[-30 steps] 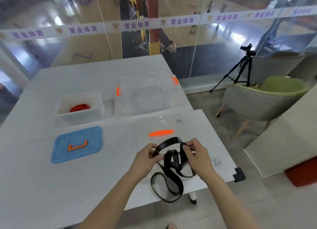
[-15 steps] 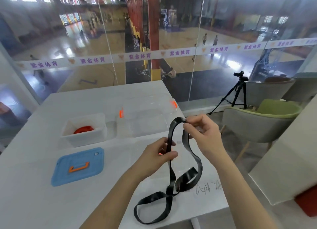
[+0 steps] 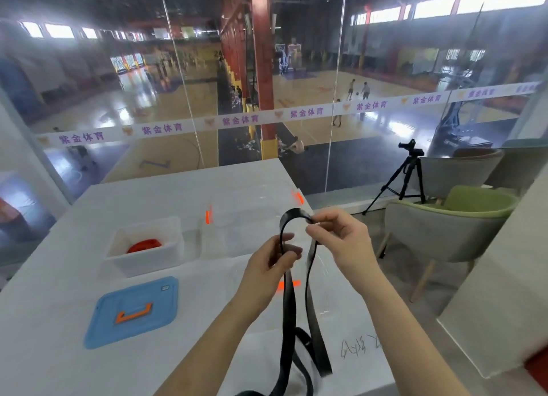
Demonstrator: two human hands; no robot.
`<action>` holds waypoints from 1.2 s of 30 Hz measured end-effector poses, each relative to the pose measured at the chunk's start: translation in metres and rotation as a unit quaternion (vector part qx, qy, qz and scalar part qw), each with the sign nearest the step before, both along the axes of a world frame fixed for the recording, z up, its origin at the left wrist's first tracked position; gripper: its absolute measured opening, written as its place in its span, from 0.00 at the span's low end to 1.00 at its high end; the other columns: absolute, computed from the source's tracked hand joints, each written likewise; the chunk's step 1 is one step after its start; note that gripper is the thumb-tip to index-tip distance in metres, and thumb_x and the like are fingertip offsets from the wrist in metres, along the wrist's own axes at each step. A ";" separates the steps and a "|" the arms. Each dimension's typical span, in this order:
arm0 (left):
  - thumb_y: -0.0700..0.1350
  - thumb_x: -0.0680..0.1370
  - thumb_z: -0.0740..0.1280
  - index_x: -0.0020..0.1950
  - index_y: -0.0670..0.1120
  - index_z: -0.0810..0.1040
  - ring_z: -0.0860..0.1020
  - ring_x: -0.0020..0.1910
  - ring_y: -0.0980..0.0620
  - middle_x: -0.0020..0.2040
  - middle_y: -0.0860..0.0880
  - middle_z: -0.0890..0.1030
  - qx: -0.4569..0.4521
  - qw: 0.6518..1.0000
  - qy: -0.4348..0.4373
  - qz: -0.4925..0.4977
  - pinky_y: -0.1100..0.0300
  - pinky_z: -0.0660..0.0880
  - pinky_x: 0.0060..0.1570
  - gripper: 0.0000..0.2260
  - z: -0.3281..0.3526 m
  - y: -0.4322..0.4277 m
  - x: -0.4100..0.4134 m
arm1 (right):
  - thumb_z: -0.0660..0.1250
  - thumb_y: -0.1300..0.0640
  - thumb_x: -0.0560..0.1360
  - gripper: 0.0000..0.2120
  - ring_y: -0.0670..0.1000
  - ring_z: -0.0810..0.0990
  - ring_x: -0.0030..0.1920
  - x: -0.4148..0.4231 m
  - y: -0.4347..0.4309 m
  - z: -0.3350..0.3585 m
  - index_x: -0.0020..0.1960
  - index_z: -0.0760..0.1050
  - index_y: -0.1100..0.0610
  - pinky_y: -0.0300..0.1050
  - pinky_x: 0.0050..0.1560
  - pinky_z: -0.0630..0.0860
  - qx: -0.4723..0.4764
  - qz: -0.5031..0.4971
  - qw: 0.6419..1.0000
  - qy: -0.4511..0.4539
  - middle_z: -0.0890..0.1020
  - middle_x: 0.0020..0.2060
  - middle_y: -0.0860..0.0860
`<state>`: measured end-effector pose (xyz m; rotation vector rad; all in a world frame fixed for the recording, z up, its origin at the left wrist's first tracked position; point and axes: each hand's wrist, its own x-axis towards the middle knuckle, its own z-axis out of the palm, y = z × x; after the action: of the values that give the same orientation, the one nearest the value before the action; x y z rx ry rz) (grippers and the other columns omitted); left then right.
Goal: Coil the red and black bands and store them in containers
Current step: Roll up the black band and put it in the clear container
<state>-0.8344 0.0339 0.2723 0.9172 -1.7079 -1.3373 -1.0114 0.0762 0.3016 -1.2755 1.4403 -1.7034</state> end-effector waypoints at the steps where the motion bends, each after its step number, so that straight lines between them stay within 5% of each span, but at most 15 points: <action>1: 0.40 0.84 0.63 0.67 0.53 0.77 0.83 0.58 0.55 0.55 0.54 0.86 0.003 1.000 0.000 0.001 0.52 0.78 0.64 0.13 0.000 0.001 -0.002 | 0.77 0.61 0.75 0.10 0.54 0.86 0.48 0.002 0.000 -0.001 0.49 0.84 0.47 0.62 0.57 0.84 0.005 0.003 1.000 -0.008 0.87 0.46 0.50; 6: 0.43 0.84 0.63 0.62 0.57 0.81 0.81 0.60 0.60 0.59 0.57 0.86 -0.014 0.998 -0.052 0.010 0.56 0.75 0.66 0.12 -0.011 0.007 -0.009 | 0.78 0.61 0.75 0.16 0.49 0.86 0.48 0.015 -0.003 0.001 0.60 0.84 0.48 0.56 0.53 0.86 0.032 0.011 0.998 -0.058 0.87 0.47 0.48; 10: 0.43 0.86 0.59 0.59 0.55 0.79 0.81 0.56 0.63 0.53 0.58 0.85 -0.032 0.996 -0.085 0.000 0.63 0.75 0.59 0.11 -0.013 0.012 -0.013 | 0.79 0.57 0.73 0.11 0.48 0.86 0.49 0.022 -0.006 0.000 0.54 0.86 0.46 0.58 0.54 0.86 0.047 -0.007 0.999 -0.017 0.88 0.45 0.46; 14: 0.47 0.86 0.59 0.59 0.56 0.74 0.82 0.54 0.55 0.50 0.54 0.83 -0.056 0.993 -0.099 -0.020 0.56 0.79 0.59 0.06 -0.014 0.012 -0.017 | 0.80 0.54 0.72 0.11 0.46 0.85 0.51 0.027 -0.006 -0.002 0.53 0.84 0.45 0.51 0.49 0.87 0.052 -0.026 0.998 0.012 0.87 0.47 0.43; 19: 0.45 0.88 0.54 0.63 0.49 0.77 0.82 0.50 0.50 0.46 0.50 0.79 0.093 0.994 0.064 0.007 0.48 0.76 0.64 0.13 -0.010 0.010 -0.017 | 0.76 0.57 0.76 0.09 0.52 0.85 0.52 0.020 0.004 -0.022 0.54 0.81 0.49 0.53 0.53 0.85 0.023 -0.039 0.998 -0.053 0.85 0.47 0.49; 23: 0.42 0.88 0.53 0.62 0.39 0.76 0.76 0.47 0.46 0.45 0.43 0.76 0.211 0.949 0.233 -0.012 0.47 0.75 0.60 0.14 0.008 0.002 -0.014 | 0.68 0.60 0.82 0.03 0.56 0.85 0.53 0.026 0.012 -0.044 0.54 0.78 0.54 0.52 0.56 0.84 0.050 -0.004 0.996 -0.078 0.86 0.49 0.54; 28: 0.42 0.88 0.52 0.64 0.40 0.75 0.73 0.42 0.47 0.41 0.43 0.74 0.208 0.938 0.277 -0.026 0.47 0.70 0.57 0.14 0.031 -0.005 -0.013 | 0.67 0.61 0.83 0.07 0.49 0.88 0.48 0.039 0.017 -0.046 0.60 0.80 0.55 0.39 0.49 0.81 0.121 0.112 0.985 -0.048 0.88 0.48 0.54; 32: 0.41 0.88 0.51 0.69 0.44 0.71 0.78 0.49 0.45 0.46 0.43 0.80 0.141 0.963 0.230 -0.014 0.51 0.75 0.62 0.13 0.041 -0.005 -0.012 | 0.71 0.66 0.80 0.02 0.58 0.89 0.43 0.038 0.017 -0.039 0.48 0.80 0.61 0.53 0.49 0.84 0.109 0.099 0.986 -0.078 0.88 0.42 0.59; 36: 0.41 0.87 0.56 0.64 0.50 0.78 0.80 0.63 0.49 0.55 0.53 0.85 0.074 0.989 0.129 0.024 0.54 0.75 0.64 0.13 0.043 -0.009 -0.005 | 0.69 0.66 0.80 0.09 0.55 0.90 0.47 0.036 0.020 -0.031 0.43 0.72 0.59 0.63 0.56 0.84 0.087 0.085 0.993 -0.004 0.90 0.44 0.54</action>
<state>-0.8394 0.0249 0.3153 0.8209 -1.3967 -1.4960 -0.9756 0.0960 0.2706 -1.2556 1.3998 -1.4372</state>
